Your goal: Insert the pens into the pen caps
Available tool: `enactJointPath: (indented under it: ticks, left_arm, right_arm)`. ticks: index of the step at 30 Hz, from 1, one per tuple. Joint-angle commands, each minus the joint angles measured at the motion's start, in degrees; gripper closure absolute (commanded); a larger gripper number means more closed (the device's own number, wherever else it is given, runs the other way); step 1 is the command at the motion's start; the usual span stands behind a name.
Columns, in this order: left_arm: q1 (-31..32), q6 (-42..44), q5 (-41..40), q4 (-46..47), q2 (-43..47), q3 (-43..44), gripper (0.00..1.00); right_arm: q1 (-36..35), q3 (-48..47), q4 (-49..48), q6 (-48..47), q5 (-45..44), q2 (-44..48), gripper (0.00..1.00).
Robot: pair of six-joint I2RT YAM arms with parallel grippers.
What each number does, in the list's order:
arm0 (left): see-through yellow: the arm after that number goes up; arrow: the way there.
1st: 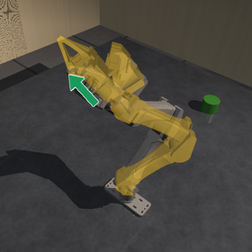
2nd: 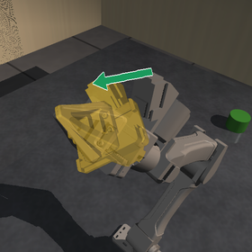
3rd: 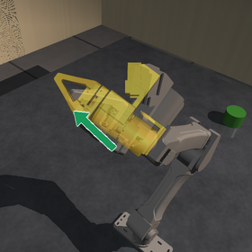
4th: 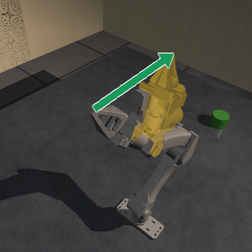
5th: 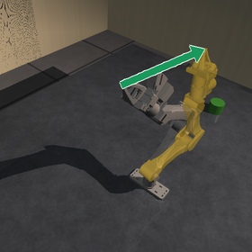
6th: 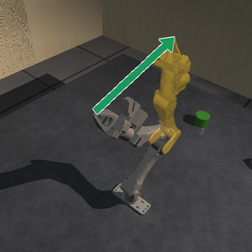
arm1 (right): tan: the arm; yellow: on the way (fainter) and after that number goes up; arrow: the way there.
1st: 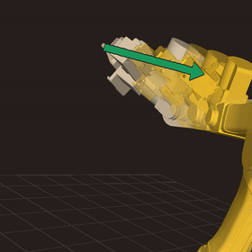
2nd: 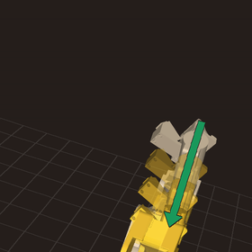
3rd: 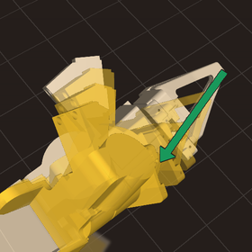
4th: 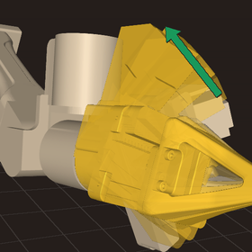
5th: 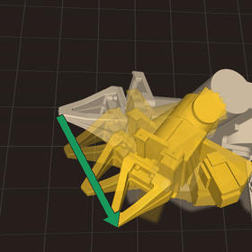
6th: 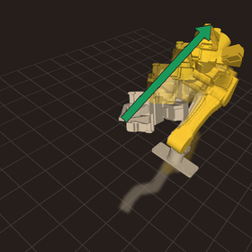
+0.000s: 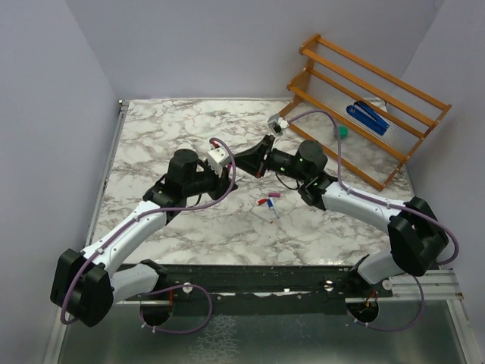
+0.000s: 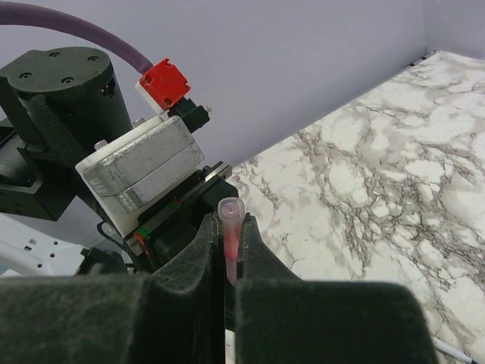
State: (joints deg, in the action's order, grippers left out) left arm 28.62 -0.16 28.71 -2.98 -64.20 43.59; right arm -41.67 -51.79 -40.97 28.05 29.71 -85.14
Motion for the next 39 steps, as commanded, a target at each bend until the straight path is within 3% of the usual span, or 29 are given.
enactJointPath:
  ticks: [1,11,20,25,34,39]
  left_arm:
    - [-0.98,2.55,-7.87,22.67,4.45,7.85,1.0]
    - [-3.31,5.15,-8.62,21.96,7.81,7.34,1.0]
    - [-4.08,4.2,-7.09,25.05,8.72,7.15,1.0]
    - [-4.23,3.97,-5.73,25.81,8.96,7.71,1.0]
    - [-4.54,4.26,-5.6,26.01,8.9,8.17,1.0]
    - [-4.71,4.55,-5.71,26.01,9.03,8.25,1.0]
  right_arm:
    - [-6.26,5.37,20.9,4.8,26.81,-5.07,1.0]
    - [-6.24,3.76,31.58,0.12,22.96,-5.78,1.0]
    - [-6.26,5.87,22.16,4.54,24.06,-9.42,1.0]
    - [-6.26,7.82,19.68,2.57,20.12,-8.64,1.0]
    - [-6.67,4.52,33.88,-6.5,8.23,-7.66,1.0]
    - [-6.84,3.58,36.02,-5.52,8.77,-9.25,1.0]
